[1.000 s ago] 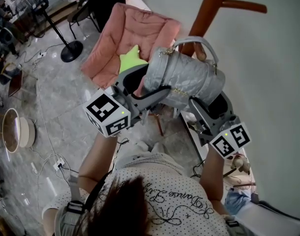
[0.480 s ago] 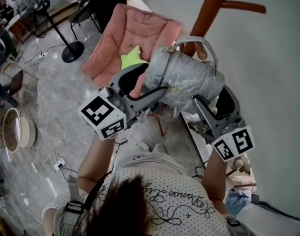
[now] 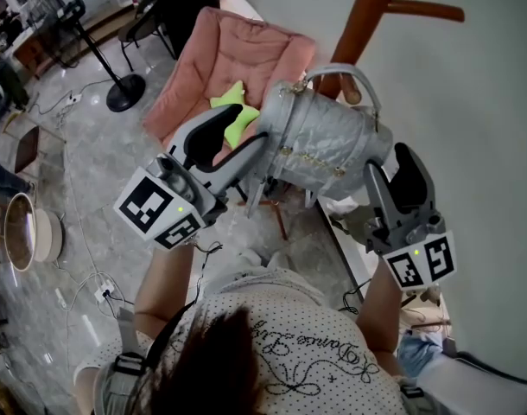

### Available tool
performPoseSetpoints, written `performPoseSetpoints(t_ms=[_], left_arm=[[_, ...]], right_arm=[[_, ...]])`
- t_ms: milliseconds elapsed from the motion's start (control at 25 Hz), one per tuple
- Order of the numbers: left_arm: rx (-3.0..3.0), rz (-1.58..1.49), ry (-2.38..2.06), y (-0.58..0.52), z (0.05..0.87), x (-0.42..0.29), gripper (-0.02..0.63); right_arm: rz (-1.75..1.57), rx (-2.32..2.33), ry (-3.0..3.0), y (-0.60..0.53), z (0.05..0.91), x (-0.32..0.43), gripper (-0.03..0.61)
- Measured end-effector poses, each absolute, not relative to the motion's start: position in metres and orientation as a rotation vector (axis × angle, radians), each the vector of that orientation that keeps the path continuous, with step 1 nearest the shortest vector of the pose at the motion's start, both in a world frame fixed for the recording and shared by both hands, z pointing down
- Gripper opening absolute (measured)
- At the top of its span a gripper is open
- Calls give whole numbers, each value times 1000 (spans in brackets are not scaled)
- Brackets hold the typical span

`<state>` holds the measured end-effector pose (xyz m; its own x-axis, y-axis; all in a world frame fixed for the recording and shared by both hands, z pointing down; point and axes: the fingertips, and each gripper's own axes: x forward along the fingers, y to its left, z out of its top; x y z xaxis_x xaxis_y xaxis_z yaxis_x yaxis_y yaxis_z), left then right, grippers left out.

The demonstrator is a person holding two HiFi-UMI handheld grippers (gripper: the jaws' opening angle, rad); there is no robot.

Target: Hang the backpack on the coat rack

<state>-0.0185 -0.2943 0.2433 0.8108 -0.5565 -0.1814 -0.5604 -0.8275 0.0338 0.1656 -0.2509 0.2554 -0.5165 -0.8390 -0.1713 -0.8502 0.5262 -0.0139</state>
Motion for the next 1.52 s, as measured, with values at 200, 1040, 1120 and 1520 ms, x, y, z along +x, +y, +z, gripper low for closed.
performPoseSetpoints(t_ms=[200, 1040, 1120, 1520], left_arm=[[-2878, 261, 1037, -302, 241, -33, 124], [-2785, 205, 1310, -323, 261, -54, 5], [-2784, 201, 1313, -324, 262, -54, 3], [-2784, 183, 1316, -325, 264, -50, 4]], right_arm=[[143, -1512, 2550, -251, 253, 176, 201], [161, -1703, 2441, -253, 262, 201, 11], [151, -1711, 2436, -254, 264, 203, 11], [134, -1740, 2422, -255, 266, 209, 11]])
